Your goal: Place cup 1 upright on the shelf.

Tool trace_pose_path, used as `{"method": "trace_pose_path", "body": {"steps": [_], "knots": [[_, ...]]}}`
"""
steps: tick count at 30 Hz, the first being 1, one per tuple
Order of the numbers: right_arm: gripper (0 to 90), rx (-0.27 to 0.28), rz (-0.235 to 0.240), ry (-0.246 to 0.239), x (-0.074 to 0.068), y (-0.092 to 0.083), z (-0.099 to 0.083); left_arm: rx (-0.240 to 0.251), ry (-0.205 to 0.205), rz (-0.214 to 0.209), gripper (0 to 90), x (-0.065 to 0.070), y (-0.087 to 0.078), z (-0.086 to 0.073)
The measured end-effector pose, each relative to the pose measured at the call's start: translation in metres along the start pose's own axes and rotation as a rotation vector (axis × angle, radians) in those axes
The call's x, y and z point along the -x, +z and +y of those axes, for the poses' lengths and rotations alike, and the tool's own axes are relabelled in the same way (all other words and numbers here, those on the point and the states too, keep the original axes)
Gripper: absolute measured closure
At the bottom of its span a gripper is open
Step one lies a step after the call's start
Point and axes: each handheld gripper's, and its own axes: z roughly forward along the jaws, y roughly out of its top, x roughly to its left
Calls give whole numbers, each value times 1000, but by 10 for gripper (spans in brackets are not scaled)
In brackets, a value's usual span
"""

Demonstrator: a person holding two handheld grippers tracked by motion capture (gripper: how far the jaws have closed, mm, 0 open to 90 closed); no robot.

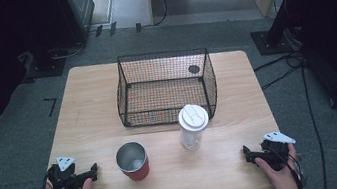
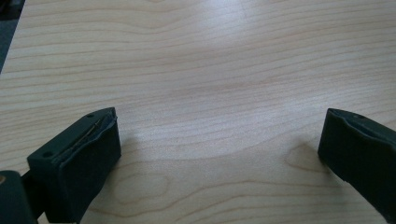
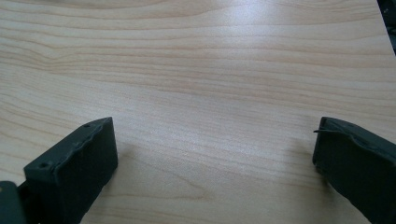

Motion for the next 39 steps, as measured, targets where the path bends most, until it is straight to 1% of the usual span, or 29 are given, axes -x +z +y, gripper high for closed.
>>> {"method": "trace_pose_path", "body": {"steps": [2, 9, 10, 11, 12, 13, 14, 15, 16, 17, 18, 19, 20, 21, 23, 24, 25, 26, 27, 28, 30, 31, 32, 33, 34, 35, 37, 38, 39], "knots": [[0, 0, 1, 0, 0, 0, 0, 2, -14, 10, 0, 1, 1, 0], [0, 0, 1, -1, 0, 0, 0, 0, -26, 24, 0, 4, 1, 1], [0, 0, 1, 0, 0, 0, 0, -15, -24, 21, 0, 3, 0, 2], [0, 0, 1, 0, 0, 0, 0, -15, -24, 21, 0, 3, 0, 2], [0, 0, 1, -1, 0, 0, 0, -25, -29, 26, 0, 3, -1, 2], [0, -1, 1, 0, 0, 0, 0, -28, -24, 31, 0, 4, -2, 1], [0, 0, 3, -2, 0, 0, 0, -29, -3, 15, 0, 6, -6, 1], [0, 0, 3, -2, 0, 0, 0, -29, -3, 15, 0, 6, -6, 1], [0, -1, 3, -2, 0, 0, 0, -22, 5, 2, 0, 8, -8, 0], [0, 0, 3, -2, 0, 0, 0, 9, 25, -20, 0, 11, -15, -1], [0, 0, 3, -2, 0, 0, 0, 29, 29, -40, 0, 12, -19, -2], [0, 0, 3, -2, 0, 0, 0, 29, 29, -40, 0, 12, -19, -2], [0, 0, 3, -2, 0, 0, 0, 62, 20, -95, 0, 12, -28, -4], [0, -1, 3, -2, 0, 0, 0, 77, 17, -131, 0, 13, -33, -5], [0, -1, 3, -2, 0, 0, 0, 88, 29, -167, 0, 17, -40, -7], [0, 0, 3, -2, 0, 0, 0, 88, 29, -167, 0, 17, -40, -7], [0, 0, 3, -2, 0, 0, 0, 93, 56, -193, 0, 23, -45, -9], [0, 0, 3, -2, 0, 0, 0, 93, 56, -193, 0, 23, -45, -9], [0, -1, 3, -2, 0, 0, 0, 98, 74, -219, 0, 26, -50, -9], [0, -1, 3, -2, 0, 0, 0, 98, 74, -219, 0, 26, -50, -9], [0, -1, 3, -2, 0, 0, 0, 117, 74, -267, 0, 29, -57, -10], [0, -1, 3, -2, 0, 0, 0, 124, 73, -282, 0, 30, -60, -10], [0, 0, 3, -3, 0, 0, 0, 130, 84, -311, 0, 32, -64, -11], [0, 0, 3, -2, 0, 0, 0, 130, 84, -311, 0, 32, -64, -11], [0, -1, 3, -2, 0, 0, 0, 128, 104, -331, 0, 36, -66, -11], [0, -1, 3, -2, 0, 0, 0, 128, 104, -331, 0, 36, -66, -11], [0, -1, 3, -2, 0, 0, 0, 134, 118, -342, 0, 41, -68, -11], [0, -1, 3, -2, 0, 0, 0, 141, 125, -365, 0, 45, -70, -11], [0, -1, 3, -2, 0, 0, 0, 144, 129, -373, 0, 49, -71, -11]]}}
